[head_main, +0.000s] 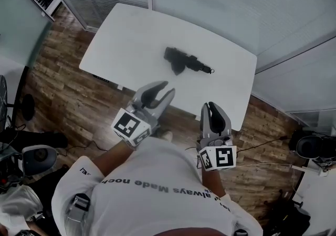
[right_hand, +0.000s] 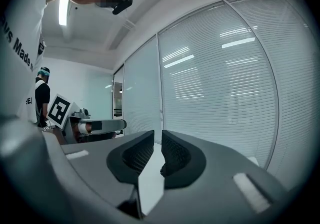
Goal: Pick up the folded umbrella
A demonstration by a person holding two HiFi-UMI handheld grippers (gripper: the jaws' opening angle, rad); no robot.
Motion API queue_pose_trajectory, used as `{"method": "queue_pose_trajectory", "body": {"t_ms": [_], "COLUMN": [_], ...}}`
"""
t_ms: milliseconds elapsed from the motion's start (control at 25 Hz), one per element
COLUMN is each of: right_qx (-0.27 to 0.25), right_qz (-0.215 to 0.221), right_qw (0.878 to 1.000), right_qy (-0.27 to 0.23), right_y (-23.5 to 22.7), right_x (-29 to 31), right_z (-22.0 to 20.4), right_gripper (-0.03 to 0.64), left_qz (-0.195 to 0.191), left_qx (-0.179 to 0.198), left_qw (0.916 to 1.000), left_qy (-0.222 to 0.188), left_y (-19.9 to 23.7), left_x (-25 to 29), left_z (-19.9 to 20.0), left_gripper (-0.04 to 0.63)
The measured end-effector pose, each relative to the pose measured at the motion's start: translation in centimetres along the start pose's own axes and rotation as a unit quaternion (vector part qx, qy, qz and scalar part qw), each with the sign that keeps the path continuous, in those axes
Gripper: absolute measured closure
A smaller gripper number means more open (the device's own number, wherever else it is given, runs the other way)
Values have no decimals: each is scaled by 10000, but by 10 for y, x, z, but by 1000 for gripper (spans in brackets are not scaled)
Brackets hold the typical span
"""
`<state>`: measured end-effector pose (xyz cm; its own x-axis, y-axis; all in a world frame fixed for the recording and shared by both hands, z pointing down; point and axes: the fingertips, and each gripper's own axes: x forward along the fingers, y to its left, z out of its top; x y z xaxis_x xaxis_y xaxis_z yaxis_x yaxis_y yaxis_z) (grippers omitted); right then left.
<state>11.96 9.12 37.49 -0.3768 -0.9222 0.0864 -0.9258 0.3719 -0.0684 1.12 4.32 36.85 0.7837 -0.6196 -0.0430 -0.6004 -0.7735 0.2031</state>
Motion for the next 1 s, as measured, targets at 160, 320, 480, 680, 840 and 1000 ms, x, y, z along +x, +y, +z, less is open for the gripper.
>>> {"method": "queue_pose_trajectory", "body": {"t_ms": [160,320,480,680,840,1000], "right_qx": [-33,-87,-130,-106,-97,-133], "right_qz": [-18,-53,-92,-107,-157,-249], "right_qw": [10000,9999,9998,9998,9998,9996], "right_qy": [-24,-67,-103,-114,-92,-56], "right_y": [-11,-12,-7,-2,-7,-23], "right_x": [48,92,136,169,191,201], "right_z": [10,20,27,24,24,26], "right_gripper": [569,569,569,569,569,569], "left_qz": [-56,-143,-220,-283,-342,-396], "left_qx": [-8,28,2,-44,-119,-138], "left_qw": [10000,9999,9997,9996,9993,9991], "left_qy": [-9,1,42,55,118,108], "left_y": [39,78,117,148,168,173], "left_x": [26,40,49,55,68,84], "left_z": [12,23,29,30,28,32], "left_gripper": [483,483,486,491,495,499]}}
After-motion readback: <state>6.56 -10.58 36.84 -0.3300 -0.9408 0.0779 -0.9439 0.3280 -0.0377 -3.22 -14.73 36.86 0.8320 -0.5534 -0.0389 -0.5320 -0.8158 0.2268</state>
